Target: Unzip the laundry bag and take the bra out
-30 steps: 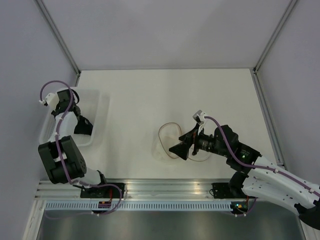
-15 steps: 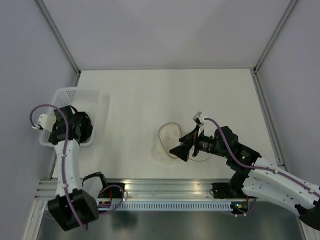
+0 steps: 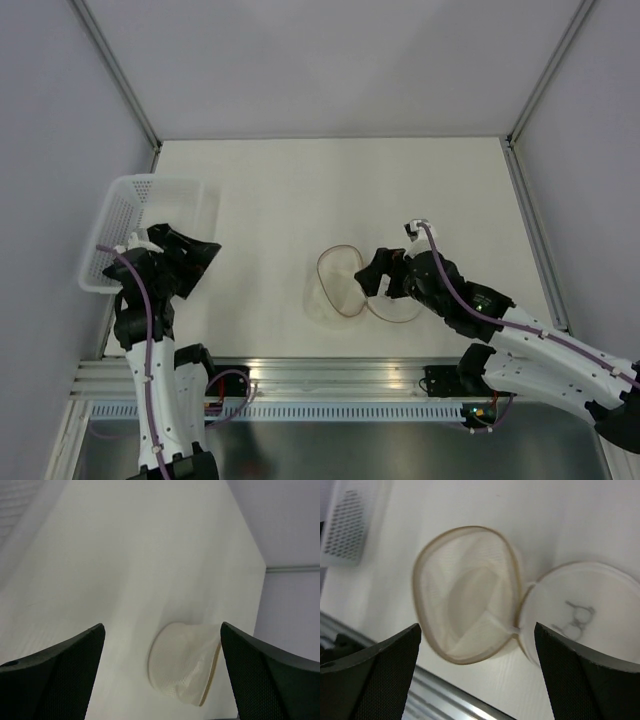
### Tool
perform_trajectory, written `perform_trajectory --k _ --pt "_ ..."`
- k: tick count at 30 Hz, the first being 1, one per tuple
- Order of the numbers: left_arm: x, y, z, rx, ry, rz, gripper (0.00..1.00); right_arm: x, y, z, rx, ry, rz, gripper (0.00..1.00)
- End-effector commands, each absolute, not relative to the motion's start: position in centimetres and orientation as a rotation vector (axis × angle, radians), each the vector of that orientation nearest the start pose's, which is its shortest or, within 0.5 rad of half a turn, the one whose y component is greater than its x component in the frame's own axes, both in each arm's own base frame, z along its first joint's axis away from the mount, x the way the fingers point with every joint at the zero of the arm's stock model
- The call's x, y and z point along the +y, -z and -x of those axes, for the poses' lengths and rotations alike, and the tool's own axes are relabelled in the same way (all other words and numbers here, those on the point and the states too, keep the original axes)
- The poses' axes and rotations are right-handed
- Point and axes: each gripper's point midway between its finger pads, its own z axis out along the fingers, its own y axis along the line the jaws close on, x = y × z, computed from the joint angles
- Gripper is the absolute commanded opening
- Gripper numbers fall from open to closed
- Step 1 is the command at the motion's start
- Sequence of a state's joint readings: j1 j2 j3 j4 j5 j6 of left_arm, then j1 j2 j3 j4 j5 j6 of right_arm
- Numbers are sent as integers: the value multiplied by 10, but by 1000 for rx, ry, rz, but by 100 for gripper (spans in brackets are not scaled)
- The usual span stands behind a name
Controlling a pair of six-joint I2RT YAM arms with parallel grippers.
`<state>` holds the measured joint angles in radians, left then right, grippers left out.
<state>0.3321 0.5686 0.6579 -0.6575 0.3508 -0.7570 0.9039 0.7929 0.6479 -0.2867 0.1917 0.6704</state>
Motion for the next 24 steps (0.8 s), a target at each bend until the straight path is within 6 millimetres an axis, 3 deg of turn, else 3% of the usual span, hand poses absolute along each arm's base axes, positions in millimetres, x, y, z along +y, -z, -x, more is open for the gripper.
perform_trajectory --k 1,2,5,11,12,16,24 --pt "-64 -221 -211 1932 857 520 100 164 -159 -216 2153 -392 -322 98" --pt "-70 -224 -207 1929 883 482 100 139 -148 -216 2144 -251 -406 98" --pt "-95 -233 -194 1928 1010 340 100 125 -130 -213 2142 -184 -534 98" --pt "-137 -237 -180 1966 1173 83 100 121 -92 -208 2210 -72 -626 98" --pt "-137 -237 -185 1970 1138 91 100 124 -86 -207 2228 -82 -634 98" --pt "-167 -231 -179 2000 1182 -53 100 127 -56 -198 2283 -84 -680 98" --pt "-204 -213 -182 2059 1200 -105 100 118 -30 -181 2300 -135 -780 86"
